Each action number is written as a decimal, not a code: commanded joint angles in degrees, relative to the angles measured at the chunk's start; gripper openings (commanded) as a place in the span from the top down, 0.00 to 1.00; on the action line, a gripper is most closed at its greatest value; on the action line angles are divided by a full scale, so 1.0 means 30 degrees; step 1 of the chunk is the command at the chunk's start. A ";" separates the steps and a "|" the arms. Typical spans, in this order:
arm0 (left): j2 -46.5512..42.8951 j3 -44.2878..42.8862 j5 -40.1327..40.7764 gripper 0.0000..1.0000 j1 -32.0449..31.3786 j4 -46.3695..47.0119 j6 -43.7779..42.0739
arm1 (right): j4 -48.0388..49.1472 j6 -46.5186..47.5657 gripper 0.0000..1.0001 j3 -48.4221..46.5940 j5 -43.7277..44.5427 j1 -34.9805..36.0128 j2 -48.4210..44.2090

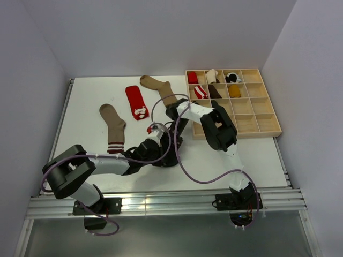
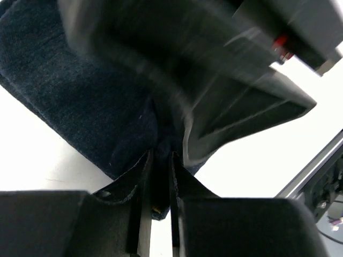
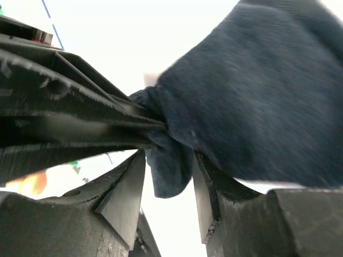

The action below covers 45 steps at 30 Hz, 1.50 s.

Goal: Roll the socks
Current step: Roll the sock at the center of the board.

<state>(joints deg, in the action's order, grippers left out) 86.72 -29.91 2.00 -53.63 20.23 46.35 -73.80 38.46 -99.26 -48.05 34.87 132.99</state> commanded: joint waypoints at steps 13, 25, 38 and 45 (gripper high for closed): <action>0.0742 -0.0341 -0.2653 0.98 0.1877 -0.3607 0.2040 | 0.6167 -0.2331 0.52 0.3522 0.0988 -0.1780 -0.6002; 0.3173 -0.1453 -0.9074 1.00 0.4985 -0.5979 0.3067 | 1.2172 0.0006 0.48 1.0607 0.4733 -0.1401 -1.2213; 0.5049 -0.0811 -1.2267 0.98 0.5717 -0.4633 0.4150 | 1.9706 0.2034 0.41 1.8263 0.8809 0.4132 -1.8723; 0.5313 -0.0489 -1.2737 0.99 0.5893 -0.4194 0.4560 | 2.0469 0.2590 0.46 1.9024 0.9660 0.6067 -1.8696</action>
<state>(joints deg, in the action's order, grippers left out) 99.88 -34.46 -39.97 -35.90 14.96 61.43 -15.55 44.64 -43.24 -20.78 50.96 78.11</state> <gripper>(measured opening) 0.180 0.548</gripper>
